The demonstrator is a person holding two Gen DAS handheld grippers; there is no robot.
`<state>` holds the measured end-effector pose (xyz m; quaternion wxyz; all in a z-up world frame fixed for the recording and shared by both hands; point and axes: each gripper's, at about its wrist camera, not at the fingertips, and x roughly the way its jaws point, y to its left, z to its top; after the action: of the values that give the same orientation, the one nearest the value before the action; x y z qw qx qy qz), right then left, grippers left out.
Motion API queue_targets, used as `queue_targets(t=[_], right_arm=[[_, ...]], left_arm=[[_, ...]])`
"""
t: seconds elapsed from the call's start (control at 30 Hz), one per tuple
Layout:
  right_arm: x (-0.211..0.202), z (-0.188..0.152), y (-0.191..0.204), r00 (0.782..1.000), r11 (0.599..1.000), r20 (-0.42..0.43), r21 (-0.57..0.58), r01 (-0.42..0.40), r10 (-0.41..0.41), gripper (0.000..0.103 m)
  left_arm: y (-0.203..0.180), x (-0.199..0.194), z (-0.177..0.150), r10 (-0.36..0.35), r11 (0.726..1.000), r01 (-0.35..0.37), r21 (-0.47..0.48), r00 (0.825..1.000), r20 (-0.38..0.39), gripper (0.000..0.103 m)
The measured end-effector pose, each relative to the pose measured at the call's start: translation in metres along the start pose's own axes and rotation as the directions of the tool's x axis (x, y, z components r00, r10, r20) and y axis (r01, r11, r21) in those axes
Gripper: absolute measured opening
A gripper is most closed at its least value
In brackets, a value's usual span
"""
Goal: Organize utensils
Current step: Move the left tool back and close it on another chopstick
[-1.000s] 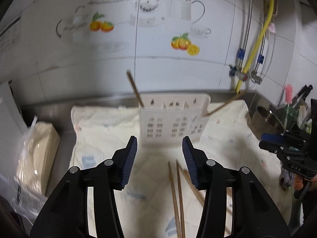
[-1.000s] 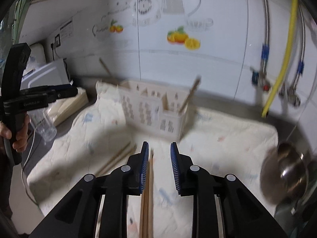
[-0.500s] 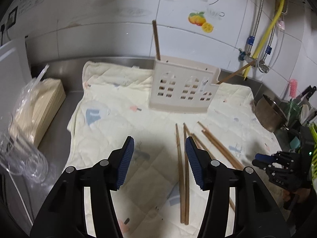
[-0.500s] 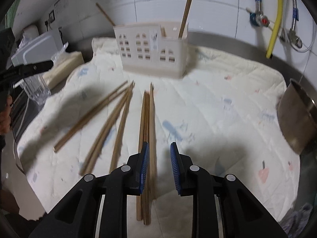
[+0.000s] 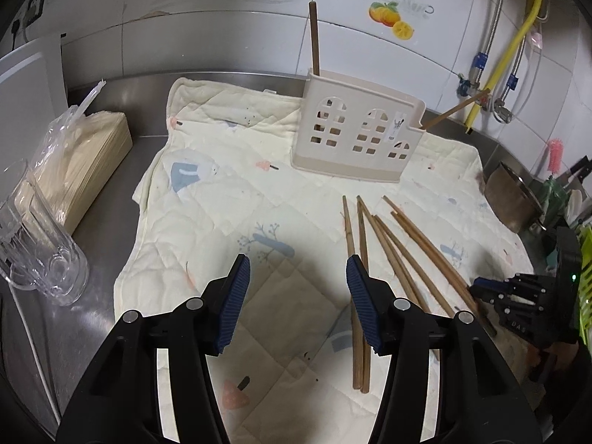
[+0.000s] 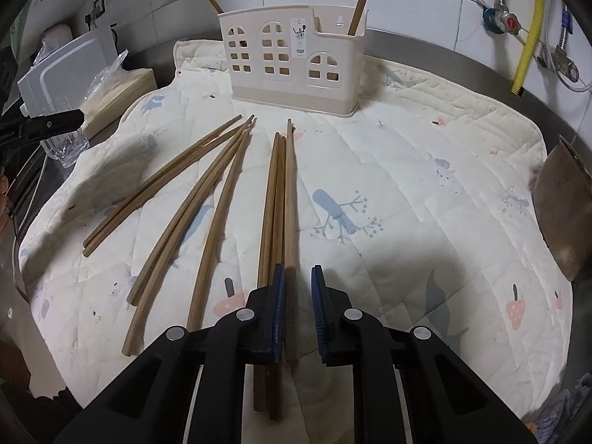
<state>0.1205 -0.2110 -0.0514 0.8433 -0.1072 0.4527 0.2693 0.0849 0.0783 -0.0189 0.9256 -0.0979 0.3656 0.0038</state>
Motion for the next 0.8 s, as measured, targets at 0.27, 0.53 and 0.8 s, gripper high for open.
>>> queue_targets(t=[0.27,0.53,0.8], right_arm=[[0.006,0.001,0.002,1.0,1.0,-0.015,-0.023,0.003,-0.004,0.012],[0.014,0.002,0.004,0.999,0.998,-0.019,-0.051,0.039,-0.04,0.007],[0.009,0.002,-0.007,0.999,0.999,-0.015,-0.009,0.032,-0.032,0.007]], left_arm=[[0.003,0.006,-0.016,0.001,1.0,-0.001,0.008,0.999,-0.04,0.054],[-0.019,0.024,-0.028,-0.061,0.997,0.065,0.044,0.994,-0.095,0.044],[-0.04,0.051,-0.035,-0.097,0.992,0.108,0.066,0.983,-0.155,0.03]])
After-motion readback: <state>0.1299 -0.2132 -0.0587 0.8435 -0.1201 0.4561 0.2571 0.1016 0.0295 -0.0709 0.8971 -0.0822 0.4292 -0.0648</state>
